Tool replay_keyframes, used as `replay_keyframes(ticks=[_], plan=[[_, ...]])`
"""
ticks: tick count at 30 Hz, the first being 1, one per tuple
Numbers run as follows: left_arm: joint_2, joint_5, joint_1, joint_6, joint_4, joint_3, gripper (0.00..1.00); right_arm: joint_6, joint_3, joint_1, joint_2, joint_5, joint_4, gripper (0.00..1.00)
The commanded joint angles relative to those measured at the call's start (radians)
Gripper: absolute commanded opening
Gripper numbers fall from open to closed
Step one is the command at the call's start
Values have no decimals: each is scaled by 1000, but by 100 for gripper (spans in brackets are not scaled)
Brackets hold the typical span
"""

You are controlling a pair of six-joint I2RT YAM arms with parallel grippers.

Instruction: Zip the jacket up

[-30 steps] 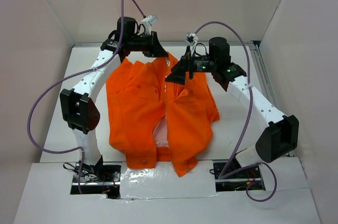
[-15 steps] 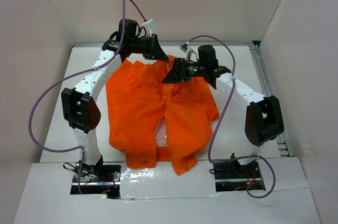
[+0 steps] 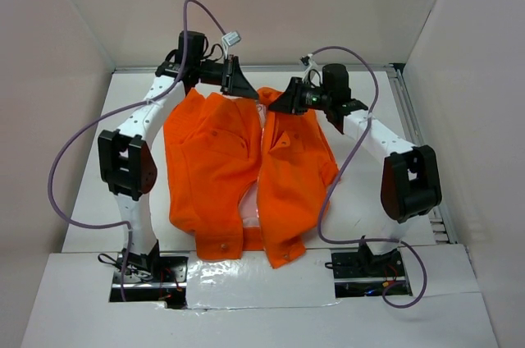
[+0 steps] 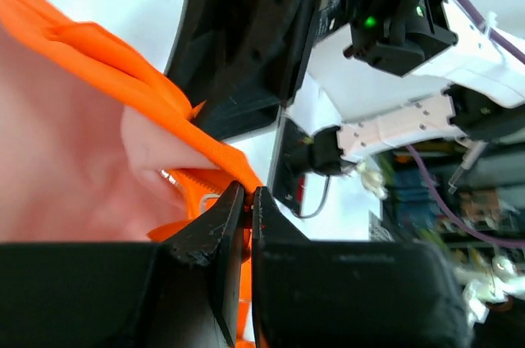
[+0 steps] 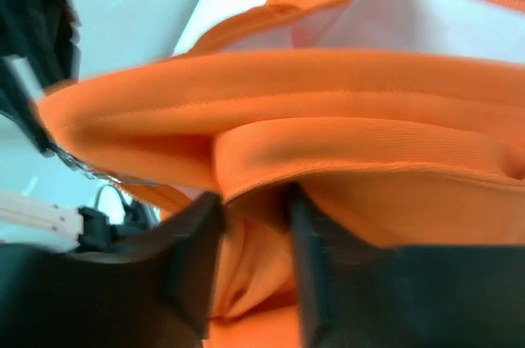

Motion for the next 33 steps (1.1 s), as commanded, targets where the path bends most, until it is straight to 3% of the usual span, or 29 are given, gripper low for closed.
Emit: replay_keyframes(ticks=[1,4,9,11,13,14,15,19,26,28,33], plan=[[3,248,7,-73,78,15,0,-65,61,-12,18,102,39,26],[14,346,0,-147,181,-22,0,-92,107,7,72,120,28,10],[89,403,2,-322,402,-25,0,-148,216,25,173,111,30,10],[138,407,2,-434,503,-19,0,-184,238,34,210,84,30,15],[184,399,3,-474,531,27,0,-200,206,40,196,13,43,28],[190,373,0,-471,526,34,0,-218,192,37,186,-11,51,33],[189,356,0,-469,528,24,0,-232,176,37,160,-62,50,46],[148,240,5,-431,496,1,0,-266,74,40,68,-61,25,62],[66,151,19,-379,434,-79,0,-194,-58,-38,-130,82,-42,70],[57,141,17,-370,434,-94,0,-212,-72,-47,-158,52,-73,79],[51,126,17,-347,370,-78,0,-270,-84,-38,-256,-111,-93,84]])
